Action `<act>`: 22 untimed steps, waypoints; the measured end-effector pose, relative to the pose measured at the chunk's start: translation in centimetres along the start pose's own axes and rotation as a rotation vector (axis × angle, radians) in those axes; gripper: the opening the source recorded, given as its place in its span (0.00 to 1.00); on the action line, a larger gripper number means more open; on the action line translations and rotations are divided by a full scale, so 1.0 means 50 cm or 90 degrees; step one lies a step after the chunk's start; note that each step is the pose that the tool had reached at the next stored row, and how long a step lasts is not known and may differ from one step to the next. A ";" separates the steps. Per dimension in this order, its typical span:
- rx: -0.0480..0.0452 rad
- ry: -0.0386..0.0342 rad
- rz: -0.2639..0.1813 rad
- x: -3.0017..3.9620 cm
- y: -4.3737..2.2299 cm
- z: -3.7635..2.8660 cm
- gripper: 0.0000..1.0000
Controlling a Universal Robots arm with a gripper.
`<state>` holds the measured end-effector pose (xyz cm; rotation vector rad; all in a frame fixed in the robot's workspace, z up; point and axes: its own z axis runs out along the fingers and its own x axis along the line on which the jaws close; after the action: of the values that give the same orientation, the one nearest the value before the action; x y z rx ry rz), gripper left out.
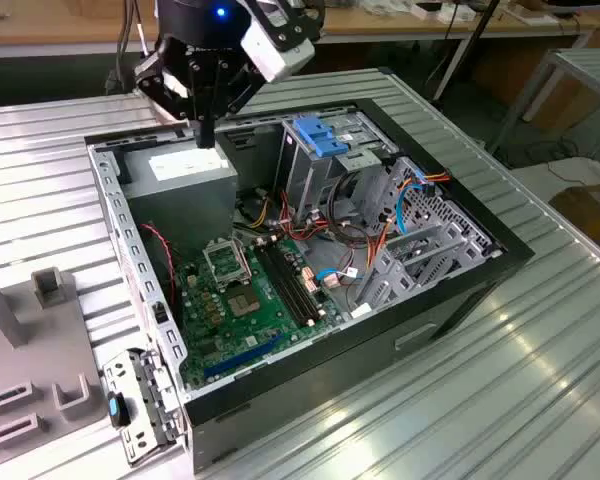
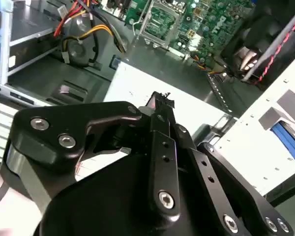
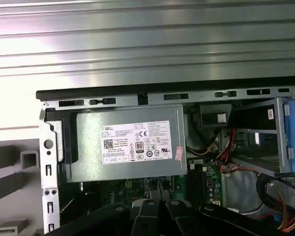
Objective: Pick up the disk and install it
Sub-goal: 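Reach for the disk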
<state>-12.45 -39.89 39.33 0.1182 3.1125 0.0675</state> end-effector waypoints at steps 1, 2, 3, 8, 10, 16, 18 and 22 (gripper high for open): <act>0.0000 0.0000 0.000 0.030 -0.002 0.000 0.11; -0.0001 0.0000 0.000 0.057 -0.004 -0.001 0.11; 0.0000 0.0000 0.000 0.073 -0.006 -0.001 0.11; -0.0001 0.0000 0.000 0.132 -0.010 -0.001 0.11; 0.0000 0.0000 0.000 0.163 -0.012 -0.001 0.11; 0.0000 0.0000 0.000 0.234 -0.010 0.000 0.11; -0.0001 0.0000 0.000 0.262 -0.010 0.000 0.11; -0.0001 0.0000 0.000 0.324 -0.012 0.000 0.11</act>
<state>-28.66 -39.25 38.92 0.1181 3.1125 0.0677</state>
